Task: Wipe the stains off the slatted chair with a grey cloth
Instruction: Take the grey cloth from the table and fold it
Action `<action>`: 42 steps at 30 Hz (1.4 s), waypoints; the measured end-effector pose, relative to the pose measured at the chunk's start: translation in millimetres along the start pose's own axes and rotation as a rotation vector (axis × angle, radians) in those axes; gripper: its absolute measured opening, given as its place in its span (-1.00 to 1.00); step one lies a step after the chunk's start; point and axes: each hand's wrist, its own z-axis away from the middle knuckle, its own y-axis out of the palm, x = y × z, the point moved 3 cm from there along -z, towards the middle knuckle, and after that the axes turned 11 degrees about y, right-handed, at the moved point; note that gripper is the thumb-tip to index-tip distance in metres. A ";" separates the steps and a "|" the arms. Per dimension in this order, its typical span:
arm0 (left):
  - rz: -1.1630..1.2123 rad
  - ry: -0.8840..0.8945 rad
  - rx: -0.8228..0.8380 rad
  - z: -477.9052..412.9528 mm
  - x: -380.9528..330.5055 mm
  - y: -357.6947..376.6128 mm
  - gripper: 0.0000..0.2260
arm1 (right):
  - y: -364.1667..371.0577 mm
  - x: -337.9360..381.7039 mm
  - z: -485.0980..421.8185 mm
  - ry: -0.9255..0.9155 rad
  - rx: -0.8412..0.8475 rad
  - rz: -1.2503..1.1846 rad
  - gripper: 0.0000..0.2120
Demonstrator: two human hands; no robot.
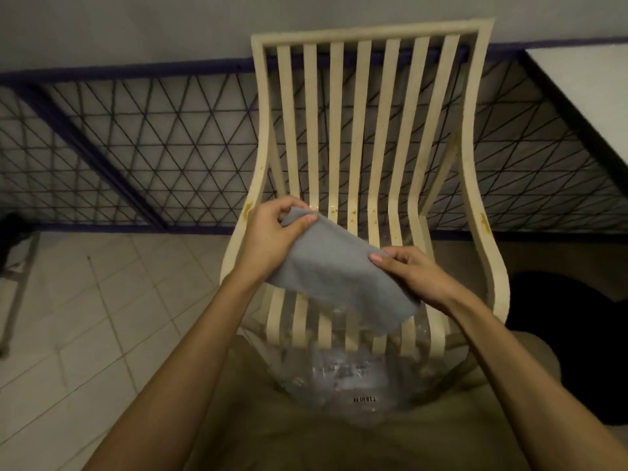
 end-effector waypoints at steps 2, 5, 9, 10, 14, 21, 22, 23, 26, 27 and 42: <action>0.067 -0.026 -0.121 19.0 -2.2 -12.0 -0.96 | 3.7 0.5 17.4 -0.031 -0.004 -0.023 -0.59; 0.156 -0.086 -0.260 35.8 -4.3 -30.8 -0.94 | 6.2 7.7 44.0 -0.082 0.001 -0.126 -0.75; 0.226 -0.216 -0.334 79.9 -2.8 -26.9 -0.88 | 15.3 -6.4 77.9 -0.093 -0.110 -0.447 -0.80; 0.234 -0.233 -0.341 91.0 -4.4 -22.5 -0.86 | 18.8 -12.4 83.1 -0.082 -0.133 -0.514 -0.79; 0.299 -0.225 -0.313 108.7 -24.4 1.5 -0.83 | 29.1 -19.9 96.1 -0.069 -0.224 -0.595 -0.79; 0.487 -0.187 -0.138 110.7 -57.2 59.6 -0.78 | 42.3 -1.8 79.7 -0.177 -0.245 -0.473 -0.74; 0.516 -0.210 -0.149 112.9 -56.1 62.3 -0.80 | 45.1 -1.1 74.4 -0.192 -0.231 -0.472 -0.72; 0.545 -0.252 -0.166 113.3 -53.0 62.5 -0.81 | 46.9 -1.0 69.1 -0.197 -0.214 -0.485 -0.71; 0.621 -0.344 -0.199 103.4 -38.2 55.8 -0.69 | 49.5 4.4 48.6 -0.235 -0.151 -0.398 -0.68; 0.630 -0.361 -0.202 98.2 -32.3 53.9 -0.65 | 51.2 7.5 40.3 -0.245 -0.144 -0.307 -0.70; 0.653 -0.354 0.008 38.0 3.6 62.4 -0.71 | 72.3 40.9 -34.8 -0.152 -0.206 -0.822 -0.65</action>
